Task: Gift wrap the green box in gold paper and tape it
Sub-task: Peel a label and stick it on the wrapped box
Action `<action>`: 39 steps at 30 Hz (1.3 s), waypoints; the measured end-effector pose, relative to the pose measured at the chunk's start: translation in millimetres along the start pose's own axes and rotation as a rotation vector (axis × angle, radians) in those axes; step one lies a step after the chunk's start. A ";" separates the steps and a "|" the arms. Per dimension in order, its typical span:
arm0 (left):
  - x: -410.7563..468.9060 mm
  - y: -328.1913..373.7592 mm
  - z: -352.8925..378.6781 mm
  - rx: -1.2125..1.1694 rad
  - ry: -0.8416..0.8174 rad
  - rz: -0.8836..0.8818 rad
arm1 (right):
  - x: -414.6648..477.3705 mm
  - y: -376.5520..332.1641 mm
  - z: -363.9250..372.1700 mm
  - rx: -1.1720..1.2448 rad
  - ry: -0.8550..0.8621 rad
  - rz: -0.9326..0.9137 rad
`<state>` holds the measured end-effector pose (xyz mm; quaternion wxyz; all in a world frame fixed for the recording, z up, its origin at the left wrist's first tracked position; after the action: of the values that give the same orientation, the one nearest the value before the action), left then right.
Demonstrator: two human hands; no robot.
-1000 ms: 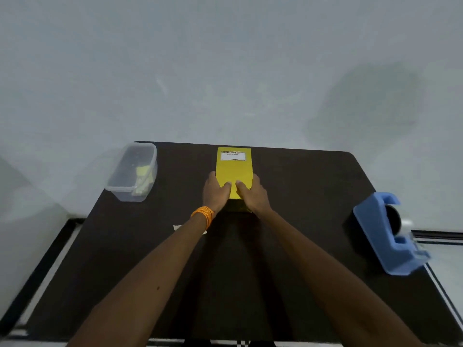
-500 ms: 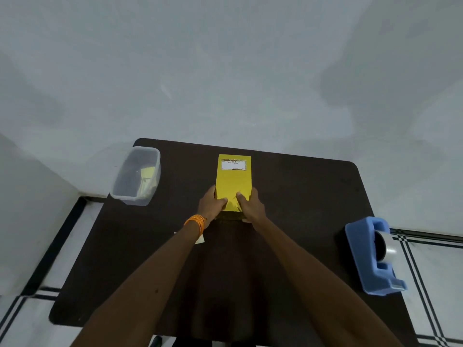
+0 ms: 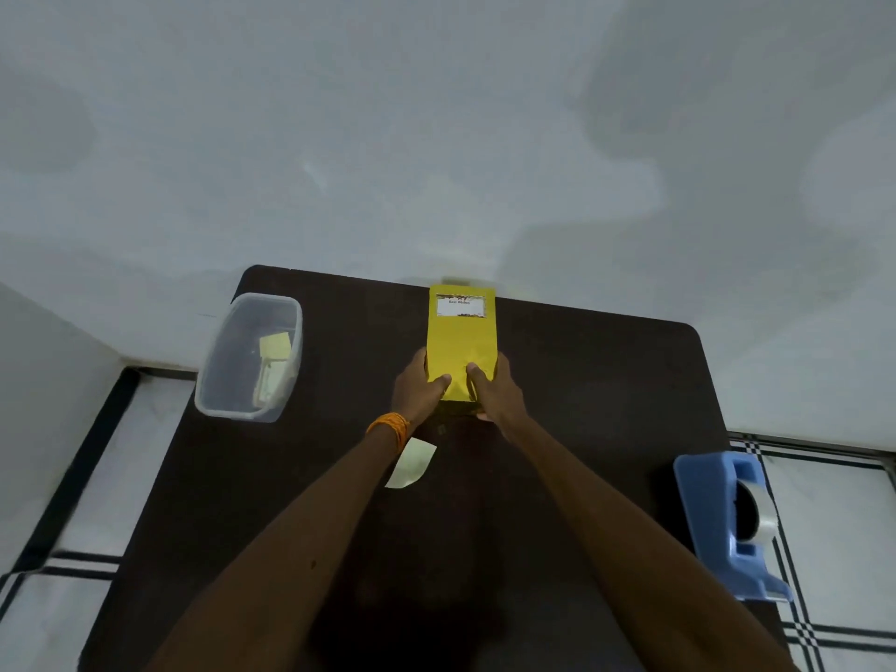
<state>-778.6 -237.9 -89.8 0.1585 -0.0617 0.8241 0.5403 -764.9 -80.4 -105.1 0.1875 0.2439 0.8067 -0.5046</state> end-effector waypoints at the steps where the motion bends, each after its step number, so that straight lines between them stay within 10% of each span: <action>1: -0.1 0.7 -0.1 0.001 -0.003 0.005 | -0.5 -0.2 0.3 -0.006 0.005 -0.001; 12: -1.4 -7.4 -2.1 -0.035 -0.043 -0.038 | 2.8 2.6 2.0 0.039 0.008 0.004; 17: -19.4 -28.8 -14.8 0.024 0.057 -0.110 | -15.8 22.0 -17.4 0.085 0.286 0.117; 27: -63.9 -63.9 -69.6 0.074 0.273 -0.116 | -73.9 2.8 -21.5 -0.272 0.534 -0.199; 39: -98.5 -78.3 -58.1 0.124 0.247 -0.077 | -116.3 -8.9 68.5 -0.421 0.153 -0.509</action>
<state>-675.8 -329.6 -104.4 0.0801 -0.1494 0.8663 0.4699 -672.0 -169.5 -63.7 0.0407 0.0275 0.9399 -0.3379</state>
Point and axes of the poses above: each hand's wrist, its own x-axis towards the middle knuckle, its own z-axis out of the palm, y = z × x, the point moved 9 cm from there along x, towards the middle knuckle, and after that the axes turned 3 degrees about z, right-handed, at the moved point
